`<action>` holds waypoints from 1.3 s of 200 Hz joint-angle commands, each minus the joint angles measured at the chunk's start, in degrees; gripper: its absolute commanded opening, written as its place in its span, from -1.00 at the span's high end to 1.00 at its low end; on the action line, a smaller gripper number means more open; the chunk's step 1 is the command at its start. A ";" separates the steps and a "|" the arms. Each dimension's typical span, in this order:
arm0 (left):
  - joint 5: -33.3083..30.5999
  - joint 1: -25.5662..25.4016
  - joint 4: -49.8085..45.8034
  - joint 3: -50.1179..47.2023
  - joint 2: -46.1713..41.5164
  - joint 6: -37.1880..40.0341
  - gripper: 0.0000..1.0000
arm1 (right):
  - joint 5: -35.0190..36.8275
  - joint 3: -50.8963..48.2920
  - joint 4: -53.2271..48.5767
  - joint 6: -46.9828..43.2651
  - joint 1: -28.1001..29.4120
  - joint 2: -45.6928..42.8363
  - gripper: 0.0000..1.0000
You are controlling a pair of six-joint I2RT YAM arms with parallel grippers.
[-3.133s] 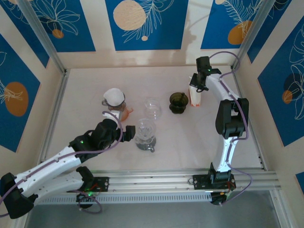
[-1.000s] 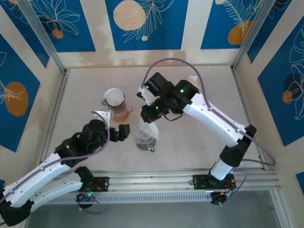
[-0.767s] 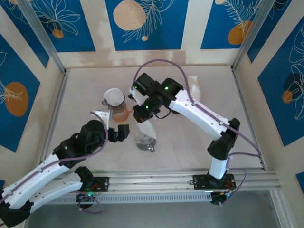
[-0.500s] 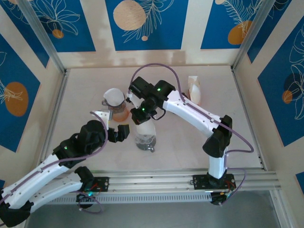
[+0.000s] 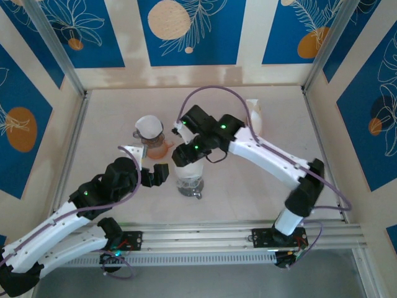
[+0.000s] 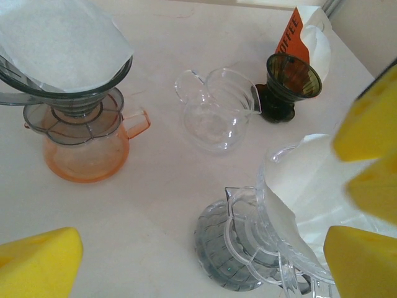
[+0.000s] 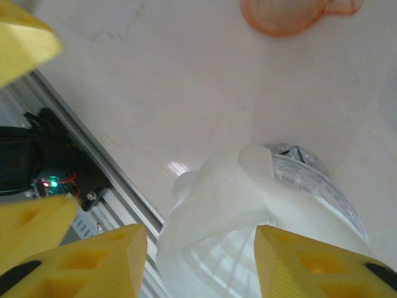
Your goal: Place the coffee filter in the dripper
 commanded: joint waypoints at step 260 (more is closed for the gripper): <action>14.18 3.93 -4.31 7.54 19.04 -1.71 0.06 | 8.63 -28.92 14.68 11.12 -3.69 -17.49 0.29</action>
